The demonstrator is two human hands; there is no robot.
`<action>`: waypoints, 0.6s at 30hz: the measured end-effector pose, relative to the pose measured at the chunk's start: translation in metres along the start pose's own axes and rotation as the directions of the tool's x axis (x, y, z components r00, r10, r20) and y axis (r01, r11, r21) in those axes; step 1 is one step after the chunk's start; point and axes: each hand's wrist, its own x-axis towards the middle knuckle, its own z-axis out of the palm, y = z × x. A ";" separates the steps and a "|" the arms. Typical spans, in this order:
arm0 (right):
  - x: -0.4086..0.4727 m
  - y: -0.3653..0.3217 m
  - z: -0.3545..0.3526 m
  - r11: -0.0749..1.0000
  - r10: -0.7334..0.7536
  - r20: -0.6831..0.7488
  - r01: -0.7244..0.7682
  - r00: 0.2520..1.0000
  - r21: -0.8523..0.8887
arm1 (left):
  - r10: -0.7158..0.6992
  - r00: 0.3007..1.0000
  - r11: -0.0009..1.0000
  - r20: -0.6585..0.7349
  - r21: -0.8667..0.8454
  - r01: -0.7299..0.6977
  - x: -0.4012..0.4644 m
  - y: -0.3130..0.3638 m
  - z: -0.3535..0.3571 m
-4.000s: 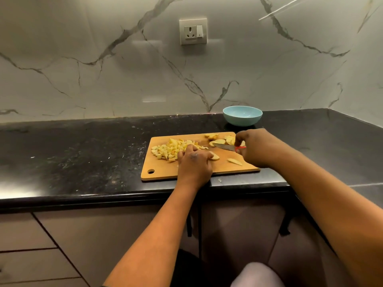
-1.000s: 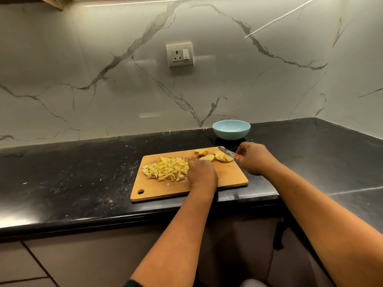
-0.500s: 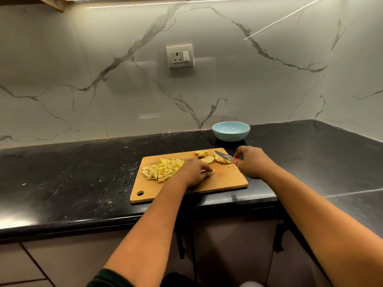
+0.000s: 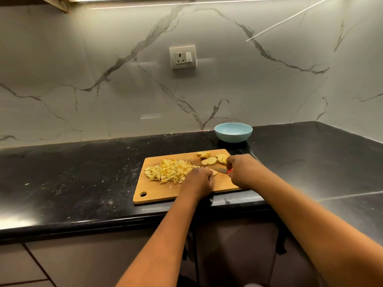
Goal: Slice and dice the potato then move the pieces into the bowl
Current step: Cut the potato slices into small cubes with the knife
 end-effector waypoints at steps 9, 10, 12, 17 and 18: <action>-0.011 -0.018 0.000 0.993 -0.016 0.067 0.024 0.998 -0.116 | 0.043 0.987 0.997 0.156 0.049 -0.051 -0.003 -0.007 0.001; -0.013 -0.017 -0.008 0.990 -0.012 0.079 0.023 0.997 -0.136 | 0.041 0.987 0.997 0.154 0.053 -0.049 -0.003 -0.006 0.001; -0.019 -0.014 -0.021 0.987 0.004 0.101 0.013 0.995 -0.163 | 0.040 0.989 0.998 0.143 0.052 -0.047 -0.004 -0.006 0.001; -0.018 -0.008 -0.021 0.991 0.008 0.055 -0.001 0.998 -0.133 | 0.051 0.996 0.999 0.080 -0.014 -0.050 -0.012 -0.008 0.002; -0.014 -0.009 -0.017 0.995 0.007 0.023 -0.005 1.000 -0.098 | 0.047 0.997 0.999 0.058 -0.023 -0.045 -0.014 -0.008 0.002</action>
